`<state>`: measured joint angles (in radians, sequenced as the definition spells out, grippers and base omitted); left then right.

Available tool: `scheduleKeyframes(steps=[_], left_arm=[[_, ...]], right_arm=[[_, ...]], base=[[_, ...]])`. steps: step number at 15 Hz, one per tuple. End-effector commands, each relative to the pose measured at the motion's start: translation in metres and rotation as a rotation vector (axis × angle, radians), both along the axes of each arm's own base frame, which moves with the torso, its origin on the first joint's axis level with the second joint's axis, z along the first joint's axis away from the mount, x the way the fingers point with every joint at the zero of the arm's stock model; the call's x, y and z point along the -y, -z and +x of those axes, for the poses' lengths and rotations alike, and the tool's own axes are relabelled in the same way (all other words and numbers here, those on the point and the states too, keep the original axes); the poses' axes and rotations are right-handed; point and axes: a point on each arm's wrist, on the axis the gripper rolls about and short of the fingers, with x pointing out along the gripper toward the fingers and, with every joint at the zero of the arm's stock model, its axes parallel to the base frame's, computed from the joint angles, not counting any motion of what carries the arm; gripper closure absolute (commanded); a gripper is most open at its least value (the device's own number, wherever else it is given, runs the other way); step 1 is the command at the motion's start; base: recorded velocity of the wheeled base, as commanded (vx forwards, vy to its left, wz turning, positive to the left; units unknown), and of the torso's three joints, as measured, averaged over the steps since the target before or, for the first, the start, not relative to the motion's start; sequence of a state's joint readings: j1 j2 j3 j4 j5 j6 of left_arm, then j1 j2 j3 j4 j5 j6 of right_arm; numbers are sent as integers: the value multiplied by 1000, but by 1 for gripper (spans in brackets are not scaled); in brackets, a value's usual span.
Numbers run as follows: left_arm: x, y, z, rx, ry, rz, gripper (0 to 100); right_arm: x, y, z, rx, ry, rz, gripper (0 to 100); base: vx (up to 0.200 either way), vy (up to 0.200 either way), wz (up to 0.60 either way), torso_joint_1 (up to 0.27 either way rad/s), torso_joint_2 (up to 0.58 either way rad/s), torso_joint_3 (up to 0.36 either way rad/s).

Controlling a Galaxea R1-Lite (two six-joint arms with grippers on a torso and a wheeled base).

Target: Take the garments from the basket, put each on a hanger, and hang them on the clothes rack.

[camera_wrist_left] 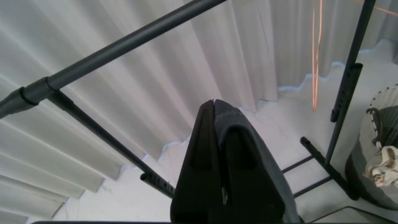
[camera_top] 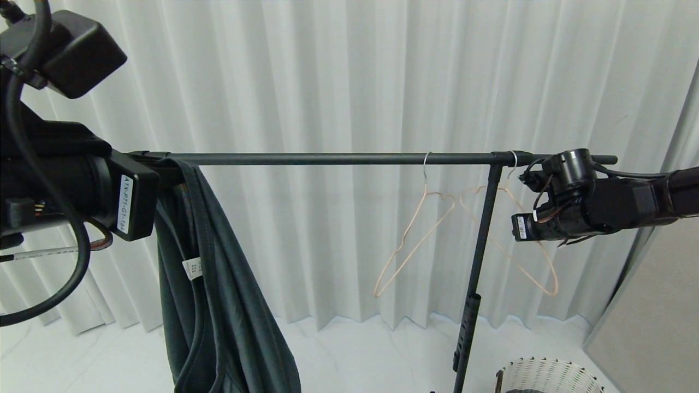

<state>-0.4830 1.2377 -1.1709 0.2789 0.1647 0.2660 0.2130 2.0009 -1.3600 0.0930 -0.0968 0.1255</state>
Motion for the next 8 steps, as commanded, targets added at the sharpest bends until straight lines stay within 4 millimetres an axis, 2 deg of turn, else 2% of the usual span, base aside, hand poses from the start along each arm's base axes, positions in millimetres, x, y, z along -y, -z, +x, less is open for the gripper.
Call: scheduleKeyframes(steps=[1, 3, 8], left_arm=[[0, 0, 0, 0, -1, -1, 100], [-1, 0, -1, 2, -1, -2, 100], [-2, -2, -3, 11, -2, -6, 100]], right_arm=[[-1, -3, -1, 6, 6, 11, 100], [-2, -6, -2, 15, 17, 28, 100], [2, -40, -21, 98, 33, 69, 100]], base=[[0, 0, 0, 0, 0, 0], [0, 0, 0, 0, 0, 0], [0, 0, 0, 0, 0, 0]])
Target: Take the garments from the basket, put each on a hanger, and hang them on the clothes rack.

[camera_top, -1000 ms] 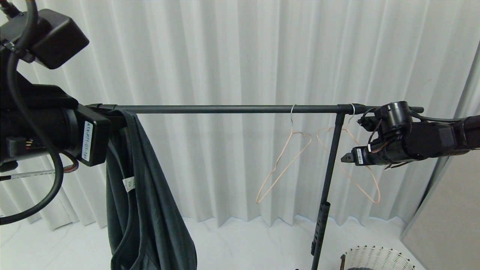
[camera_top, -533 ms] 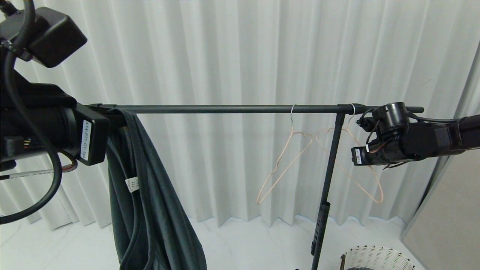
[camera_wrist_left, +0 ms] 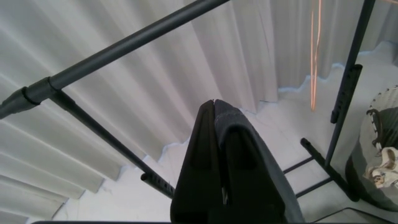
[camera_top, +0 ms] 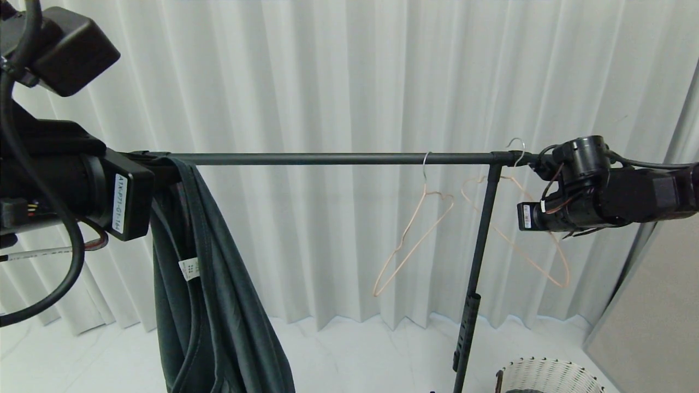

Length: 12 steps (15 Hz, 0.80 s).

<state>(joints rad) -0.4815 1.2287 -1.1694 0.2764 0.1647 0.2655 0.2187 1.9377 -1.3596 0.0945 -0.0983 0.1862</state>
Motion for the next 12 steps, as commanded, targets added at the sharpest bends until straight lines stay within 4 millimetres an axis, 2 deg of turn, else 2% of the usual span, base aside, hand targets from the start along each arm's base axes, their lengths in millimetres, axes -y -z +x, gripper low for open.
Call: scheduleKeyframes(steps=[1, 5, 6, 7, 8, 12], left_arm=[[-1, -2, -2, 15, -1, -8, 100], [-2, -2, 1, 47, -15, -18, 100], [-6, -1, 3, 49, -37, -15, 100], [-7, -1, 3, 49, -43, -15, 100], [-9, -1, 1, 52, -52, -16, 100], [-15, 4, -8, 52, -71, -12, 100]], right_arm=[[3, -22, -14, 47, 1, 10, 100], [9, -36, -42, 45, 38, -22, 100], [11, -39, -58, 47, 42, -30, 100], [12, -41, -65, 49, 42, -31, 100], [13, -44, -86, 54, 32, -32, 100], [15, -42, -140, 55, 23, -70, 100]], base=[[0, 0, 0, 0, 0, 0], [0, 0, 0, 0, 0, 0], [0, 0, 0, 0, 0, 0], [0, 0, 0, 0, 0, 0], [0, 0, 0, 0, 0, 0], [-200, 0, 0, 6, 2, 4]])
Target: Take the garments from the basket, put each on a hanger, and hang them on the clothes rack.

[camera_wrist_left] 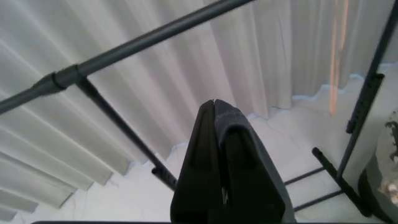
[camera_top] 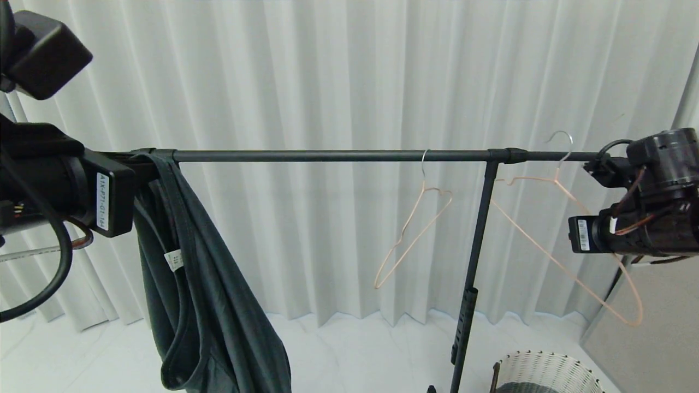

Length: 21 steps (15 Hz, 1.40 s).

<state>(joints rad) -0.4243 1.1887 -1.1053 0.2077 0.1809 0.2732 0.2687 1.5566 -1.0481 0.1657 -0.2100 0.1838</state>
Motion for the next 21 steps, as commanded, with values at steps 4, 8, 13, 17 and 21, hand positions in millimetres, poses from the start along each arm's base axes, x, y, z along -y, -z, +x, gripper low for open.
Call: scheduleKeyframes(steps=[4, 8, 13, 17, 21], left_arm=[[-6, 3, -12, 8, -1, -4, 100], [-5, 7, -12, -3, -1, 1, 100], [-4, 12, -9, -23, -1, 10, 100], [4, 22, 9, -81, -18, 34, 100], [14, 27, 26, -140, -66, -62, 100]], right_arm=[[0, 1, -75, 39, -64, -26, 100], [0, -5, -92, 75, -84, -30, 100], [-28, -25, -124, 178, -322, 38, 100], [-69, -30, -163, 213, -664, 109, 100], [-96, -23, -193, 155, -866, 144, 100]], base=[[-200, 0, 0, -7, 2, 5], [-200, 0, 0, 2, 4, 4], [-40, 0, 0, 0, 0, 0], [0, 0, 0, 0, 0, 0], [0, 0, 0, 0, 0, 0]])
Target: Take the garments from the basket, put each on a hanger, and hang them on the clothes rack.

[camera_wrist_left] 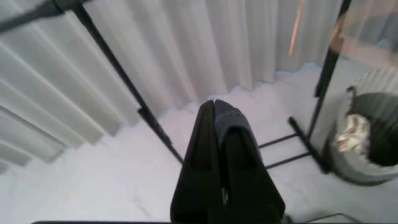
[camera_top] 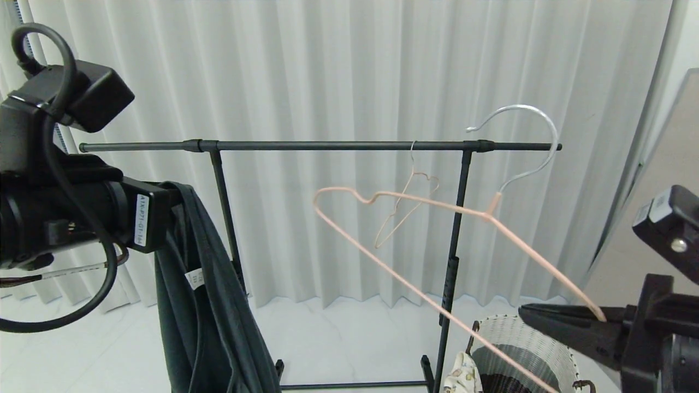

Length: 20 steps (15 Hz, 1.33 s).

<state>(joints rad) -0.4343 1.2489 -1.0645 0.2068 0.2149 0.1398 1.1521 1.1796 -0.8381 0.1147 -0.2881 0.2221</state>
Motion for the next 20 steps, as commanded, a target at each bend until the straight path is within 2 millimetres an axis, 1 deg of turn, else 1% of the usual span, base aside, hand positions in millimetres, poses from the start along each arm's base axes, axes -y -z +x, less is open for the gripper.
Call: scheduleKeyframes(steps=[1, 4, 6, 7, 10, 13, 15, 16, 20], left_arm=[[9, 3, 14, -38, -15, -44, 100], [15, 2, 24, -51, -76, -110, 100], [19, 0, 22, -48, -61, -126, 100], [21, 0, 22, -50, -57, -123, 100], [21, 0, 21, -49, -59, -121, 100], [20, 1, 21, -49, -62, -120, 100], [20, 1, 22, -49, -73, -115, 100], [20, 5, 22, -54, -98, -95, 100], [24, 5, 19, -50, -88, -87, 100]], right_arm=[[-19, 5, -16, -32, -114, -5, 100], [-36, 9, -25, -61, -172, 19, 100], [-44, 11, -24, -67, -192, 35, 100], [-52, 12, -22, -66, -194, 50, 100], [-53, 13, -19, -66, -183, 50, 100], [-48, 10, -10, -60, -138, 61, 100], [-44, 8, -11, -56, -139, 67, 100], [-41, 7, -12, -55, -139, 71, 100], [-42, 6, -12, -52, -141, 71, 100]], base=[[0, 0, 0, 0, 0, 0], [0, 0, 0, 0, 0, 0], [0, 0, 0, 0, 0, 0], [0, 0, 0, 0, 0, 0], [0, 0, 0, 0, 0, 0], [0, 0, 0, 0, 0, 0], [0, 0, 0, 0, 0, 0], [0, 0, 0, 0, 0, 0], [0, 0, 0, 0, 0, 0]])
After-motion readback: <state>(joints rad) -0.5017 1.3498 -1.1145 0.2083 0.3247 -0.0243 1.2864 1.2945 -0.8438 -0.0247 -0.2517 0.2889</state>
